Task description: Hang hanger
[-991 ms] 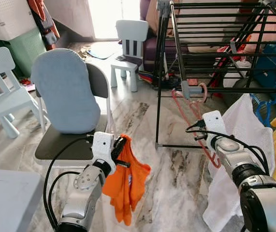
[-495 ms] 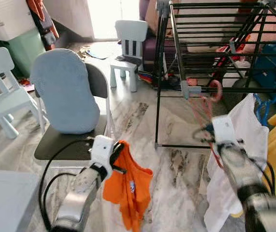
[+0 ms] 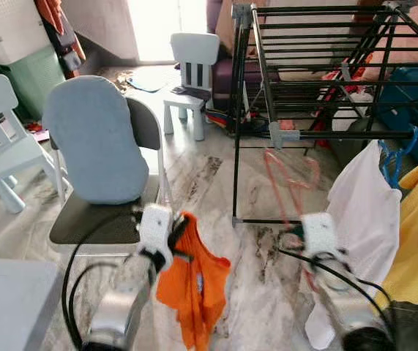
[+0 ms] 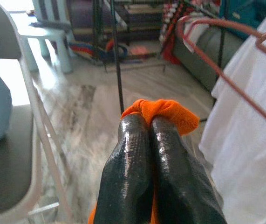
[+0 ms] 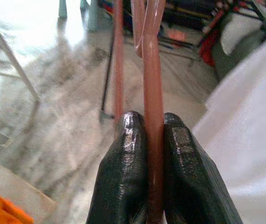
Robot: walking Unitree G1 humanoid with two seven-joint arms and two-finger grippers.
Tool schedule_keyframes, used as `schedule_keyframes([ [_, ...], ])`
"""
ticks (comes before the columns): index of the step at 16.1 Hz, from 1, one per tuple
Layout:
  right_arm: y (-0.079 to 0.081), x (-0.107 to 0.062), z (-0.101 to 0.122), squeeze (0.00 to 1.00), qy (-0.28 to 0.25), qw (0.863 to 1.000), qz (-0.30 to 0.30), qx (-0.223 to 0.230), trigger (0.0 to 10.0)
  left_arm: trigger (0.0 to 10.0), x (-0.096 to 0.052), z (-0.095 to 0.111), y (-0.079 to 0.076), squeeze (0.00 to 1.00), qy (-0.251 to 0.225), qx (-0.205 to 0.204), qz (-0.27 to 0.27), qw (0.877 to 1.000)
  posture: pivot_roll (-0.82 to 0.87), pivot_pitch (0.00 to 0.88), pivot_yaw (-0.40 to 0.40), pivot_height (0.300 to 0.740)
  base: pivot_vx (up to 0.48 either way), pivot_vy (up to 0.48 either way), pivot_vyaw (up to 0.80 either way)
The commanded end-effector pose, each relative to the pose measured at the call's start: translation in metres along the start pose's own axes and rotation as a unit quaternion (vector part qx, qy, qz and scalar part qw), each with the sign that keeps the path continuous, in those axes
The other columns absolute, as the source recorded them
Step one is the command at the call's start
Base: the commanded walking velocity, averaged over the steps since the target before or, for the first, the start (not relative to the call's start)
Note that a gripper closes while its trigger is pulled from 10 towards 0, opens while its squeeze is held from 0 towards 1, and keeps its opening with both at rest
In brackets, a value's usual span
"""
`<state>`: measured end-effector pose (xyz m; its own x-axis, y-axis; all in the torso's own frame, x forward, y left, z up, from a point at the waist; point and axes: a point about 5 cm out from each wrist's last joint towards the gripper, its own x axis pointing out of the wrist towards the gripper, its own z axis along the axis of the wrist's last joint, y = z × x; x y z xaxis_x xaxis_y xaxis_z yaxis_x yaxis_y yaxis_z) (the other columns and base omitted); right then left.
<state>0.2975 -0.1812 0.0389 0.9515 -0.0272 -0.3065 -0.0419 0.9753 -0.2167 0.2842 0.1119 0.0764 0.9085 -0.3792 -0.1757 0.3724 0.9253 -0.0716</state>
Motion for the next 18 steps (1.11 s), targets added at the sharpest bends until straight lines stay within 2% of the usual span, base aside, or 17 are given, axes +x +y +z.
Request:
schedule_keyframes([
  [1, 0.004, 0.006, 0.015, 0.0, -0.016, 1.0, -0.005, 0.011, 10.0, 10.0, 0.006, 0.008, 0.011, 0.0, -0.016, 0.003, 0.022, 1.0, -0.13, 0.0, 0.044, 0.74, 0.0, 0.0, 0.0],
  [6, 0.021, 0.007, 0.019, 0.0, -0.031, 0.998, 0.05, 0.014, 10.0, 10.0, 0.005, 0.005, 0.023, 0.0, -0.007, -0.007, 0.048, 0.999, -0.12, 0.0, 0.069, 0.74, 0.0, 0.0, 0.0],
  [8, 0.021, 0.008, 0.018, 0.0, -0.032, 0.999, 0.04, 0.001, 10.0, 10.0, 0.004, 0.004, 0.024, 0.0, -0.008, 0.002, 0.043, 0.999, -0.12, 0.0, 0.054, 0.74, 0.0, 0.0, 0.0],
  [9, 0.02, 0.007, 0.024, 0.0, -0.048, 0.998, 0.045, 0.014, 10.0, 10.0, 0.002, 0.005, 0.025, 0.0, -0.011, 0.0, 0.048, 0.999, -0.12, 0.0, 0.04, 0.74, 0.0, 0.0, 0.0],
  [11, 0.017, 0.006, 0.027, 0.0, -0.059, 0.997, 0.051, -0.002, 10.0, 10.0, 0.0, 0.003, 0.025, 0.0, -0.01, -0.005, 0.056, 0.998, -0.11, 0.0, 0.033, 0.74, 0.0, 0.0, 0.0],
  [14, 0.016, 0.007, 0.029, 0.0, -0.064, 0.996, 0.061, 0.02, 10.0, 10.0, -0.003, 0.002, 0.019, 0.0, -0.009, -0.006, 0.045, 0.999, -0.13, 0.0, 0.023, 0.74, -0.269, 0.0, 0.0],
  [18, 0.01, 0.0, 0.014, 0.0, -0.027, 0.996, 0.077, 0.021, 10.0, 10.0, 0.0, 0.004, 0.016, 0.0, -0.012, -0.01, 0.043, 0.999, -0.15, 0.0, 0.027, 0.74, -0.277, 0.0, 0.0],
])
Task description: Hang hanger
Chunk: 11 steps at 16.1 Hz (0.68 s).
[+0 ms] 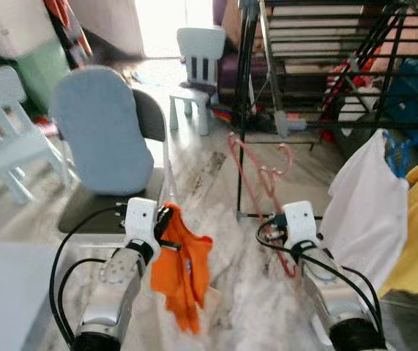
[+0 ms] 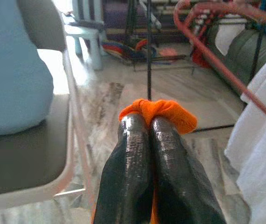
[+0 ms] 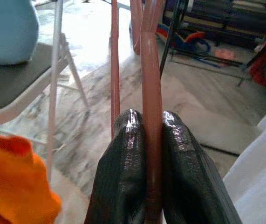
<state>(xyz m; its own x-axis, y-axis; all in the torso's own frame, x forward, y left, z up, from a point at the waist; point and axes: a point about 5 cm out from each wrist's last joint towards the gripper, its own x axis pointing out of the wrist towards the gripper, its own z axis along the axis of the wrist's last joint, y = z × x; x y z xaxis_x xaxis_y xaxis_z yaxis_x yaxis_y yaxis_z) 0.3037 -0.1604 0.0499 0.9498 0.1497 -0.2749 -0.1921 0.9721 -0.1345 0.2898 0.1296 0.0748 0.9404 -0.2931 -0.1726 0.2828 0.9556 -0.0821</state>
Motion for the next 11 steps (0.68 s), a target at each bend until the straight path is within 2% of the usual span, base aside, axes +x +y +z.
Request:
schedule_keyframes([
  [1, -0.01, -0.005, -0.004, 0.0, 0.008, 1.0, -0.012, -0.003, 10.0, 10.0, 0.001, 0.005, -0.003, 0.0, -0.007, 0.004, -0.005, 1.0, -0.15, 0.0, 0.028, 0.74, -0.281, 0.0, 0.0],
  [2, -0.011, -0.006, -0.005, 0.0, 0.009, 1.0, -0.014, 0.004, 10.0, 10.0, 0.0, 0.005, -0.004, 0.0, -0.007, 0.005, -0.007, 1.0, -0.15, 0.0, 0.026, 0.74, -0.285, 0.0, 0.0],
  [6, -0.011, -0.006, 0.002, 0.0, -0.003, 1.0, -0.02, -0.022, 10.0, 10.0, 0.001, 0.009, -0.005, 0.0, -0.009, 0.012, -0.008, 1.0, -0.15, 0.0, 0.023, 0.74, -0.284, 0.0, 0.0],
  [7, -0.008, -0.003, 0.007, 0.0, -0.014, 1.0, -0.018, -0.01, 10.0, 10.0, 0.001, 0.012, -0.005, 0.0, -0.012, 0.016, -0.007, 1.0, -0.15, 0.0, 0.027, 0.74, -0.285, 0.0, 0.0],
  [9, -0.008, -0.001, 0.011, 0.0, -0.018, 0.999, -0.021, -0.026, 10.0, 10.0, 0.002, 0.014, -0.004, 0.0, -0.013, 0.017, -0.005, 1.0, -0.15, 0.0, 0.031, 0.74, -0.285, 0.0, 0.0],
  [11, -0.005, 0.0, 0.014, 0.0, -0.014, 1.0, -0.009, -0.016, 10.0, 10.0, 0.002, 0.015, -0.002, 0.0, -0.012, 0.019, -0.002, 1.0, -0.16, 0.0, 0.035, 0.74, -0.283, 0.0, 0.0],
])
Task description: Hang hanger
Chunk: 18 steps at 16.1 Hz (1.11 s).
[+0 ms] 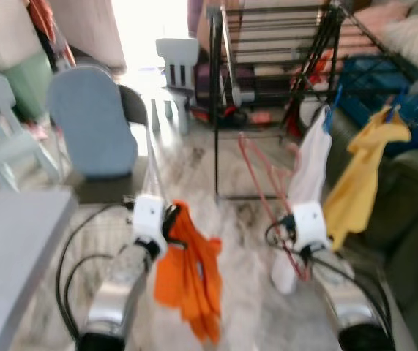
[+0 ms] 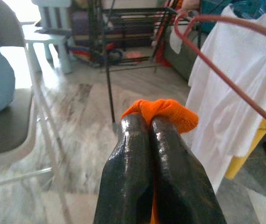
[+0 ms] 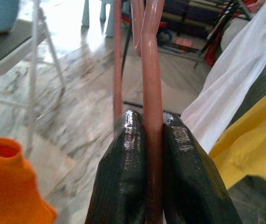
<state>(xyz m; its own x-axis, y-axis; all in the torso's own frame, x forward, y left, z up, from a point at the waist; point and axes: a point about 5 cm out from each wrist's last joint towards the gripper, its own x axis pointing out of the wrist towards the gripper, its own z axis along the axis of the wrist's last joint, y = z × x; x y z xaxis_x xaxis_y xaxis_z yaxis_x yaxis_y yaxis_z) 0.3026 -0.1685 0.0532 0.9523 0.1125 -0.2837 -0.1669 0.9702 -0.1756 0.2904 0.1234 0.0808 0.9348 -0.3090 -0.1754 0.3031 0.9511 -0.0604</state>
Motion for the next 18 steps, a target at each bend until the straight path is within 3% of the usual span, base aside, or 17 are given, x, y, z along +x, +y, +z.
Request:
schedule_keyframes([
  [1, 0.003, 0.0033, 0.0131, 0.0, -0.022, 1.0, 0.008, -0.001, 10.0, 10.0, 0.0007, 0.0088, 0.0042, 0.0, -0.014, 0.007, 0.007, 1.0, -0.16, 0.0, 0.036, 0.74, -0.285, 0.0, 0.0],
  [12, 0.0069, 0.0035, 0.0161, 0.0, -0.022, 1.0, 0.018, -0.009, 10.0, 10.0, 0.004, 0.0097, 0.0063, 0.0, -0.013, 0.02, 0.01, 1.0, -0.17, 0.0, 0.033, 0.74, -0.281, 0.0, 0.0],
  [18, 0.007, 0.0016, 0.0189, 0.0, -0.033, 0.999, 0.016, 0.004, 10.0, 10.0, 0.005, 0.0098, 0.0086, 0.0, -0.022, 0.025, -0.006, 0.999, -0.17, 0.0, 0.037, 0.74, 0.0, 0.0, 0.0],
])
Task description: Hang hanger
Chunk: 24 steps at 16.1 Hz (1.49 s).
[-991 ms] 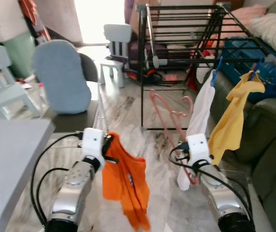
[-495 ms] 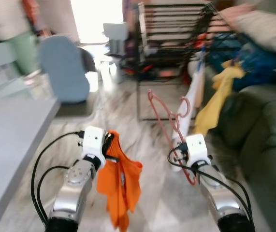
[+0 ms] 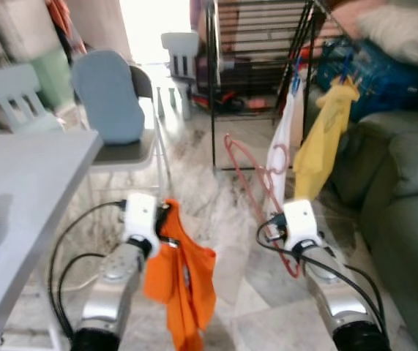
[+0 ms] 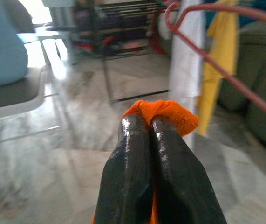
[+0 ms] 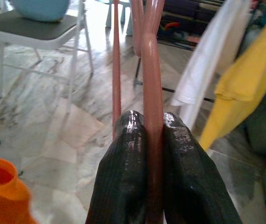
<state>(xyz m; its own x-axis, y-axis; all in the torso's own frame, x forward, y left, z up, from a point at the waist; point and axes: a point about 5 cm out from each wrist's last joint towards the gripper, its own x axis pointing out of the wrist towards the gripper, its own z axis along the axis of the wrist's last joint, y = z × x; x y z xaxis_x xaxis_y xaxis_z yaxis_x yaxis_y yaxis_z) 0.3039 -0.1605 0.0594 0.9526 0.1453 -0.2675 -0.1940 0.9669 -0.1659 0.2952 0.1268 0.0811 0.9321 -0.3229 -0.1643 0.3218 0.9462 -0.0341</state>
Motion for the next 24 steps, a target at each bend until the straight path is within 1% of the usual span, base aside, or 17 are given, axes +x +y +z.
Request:
schedule_keyframes([
  [1, -0.001, 0.002, 0.01, 0.0, -0.016, 1.0, -0.003, 0.011, 10.0, 10.0, 0.002, 0.009, 0.007, 0.0, -0.017, 0.005, 0.002, 1.0, -0.17, 0.0, 0.04, 0.74, 0.0, 0.0, 0.0],
  [2, -0.001, 0.002, 0.009, 0.0, -0.013, 1.0, -0.004, 0.018, 10.0, 10.0, 0.003, 0.01, 0.008, 0.0, -0.019, 0.001, 0.003, 1.0, -0.17, 0.0, 0.04, 0.74, 0.0, 0.0, -0.8],
  [4, -0.002, 0.002, 0.009, 0.0, -0.012, 1.0, -0.006, 0.014, 10.0, 10.0, 0.003, 0.012, 0.01, 0.0, -0.024, -0.012, -0.001, 1.0, -0.17, 0.0, 0.04, 0.74, 0.0, 0.0, -0.8],
  [6, -0.002, 0.001, 0.009, 0.0, -0.013, 1.0, -0.006, 0.014, 10.0, 10.0, 0.003, 0.012, 0.009, 0.0, -0.028, -0.025, -0.013, 0.999, -0.17, 0.0, 0.04, 0.74, 0.0, 0.0, 0.0],
  [8, -0.002, 0.001, 0.009, 0.0, -0.011, 1.0, -0.005, 0.014, 10.0, 10.0, 0.002, 0.011, 0.007, 0.0, -0.03, -0.029, -0.027, 0.999, -0.17, 0.0, 0.037, 0.74, 0.0, 0.0, 0.0],
  [12, -0.002, 0.001, 0.01, 0.0, -0.013, 1.0, -0.003, 0.01, 10.0, 10.0, 0.001, 0.011, 0.003, 0.0, -0.037, -0.047, -0.05, 0.997, -0.17, 0.0, 0.034, 0.74, 0.061, 0.0, -0.8],
  [15, -0.002, 0.0, 0.01, 0.0, -0.012, 1.0, -0.003, 0.008, 10.0, 10.0, 0.001, 0.011, 0.001, 0.0, -0.038, -0.049, -0.058, 0.996, -0.18, 0.0, 0.033, 0.74, 0.246, 0.0, -0.8],
  [19, -0.002, 0.0, 0.009, 0.0, -0.01, 1.0, -0.002, 0.006, 10.0, 10.0, 0.001, 0.01, -0.001, 0.0, -0.037, -0.053, -0.063, 0.996, -0.18, 0.0, 0.032, 0.74, 0.246, 0.0, 0.0],
  [20, -0.001, -0.001, 0.008, 0.0, -0.01, 1.0, -0.001, 0.005, 10.0, 10.0, 0.0, 0.01, -0.002, 0.0, -0.036, -0.054, -0.064, 0.996, -0.18, 0.0, 0.031, 0.74, 0.244, 0.0, -0.8],
  [21, -0.001, -0.001, 0.008, 0.0, -0.01, 1.0, 0.0, 0.006, 10.0, 10.0, 0.0, 0.009, -0.002, 0.0, -0.035, -0.053, -0.065, 0.996, -0.18, 0.0, 0.031, 0.74, 0.0, 0.0, -0.7],
  [24, 0.0, -0.002, 0.008, 0.0, -0.011, 1.0, 0.004, -0.002, 10.0, 10.0, -0.001, 0.007, -0.004, 0.0, -0.031, -0.053, -0.065, 0.996, -0.18, 0.0, 0.029, 0.74, 0.0, 0.0, 0.0],
])
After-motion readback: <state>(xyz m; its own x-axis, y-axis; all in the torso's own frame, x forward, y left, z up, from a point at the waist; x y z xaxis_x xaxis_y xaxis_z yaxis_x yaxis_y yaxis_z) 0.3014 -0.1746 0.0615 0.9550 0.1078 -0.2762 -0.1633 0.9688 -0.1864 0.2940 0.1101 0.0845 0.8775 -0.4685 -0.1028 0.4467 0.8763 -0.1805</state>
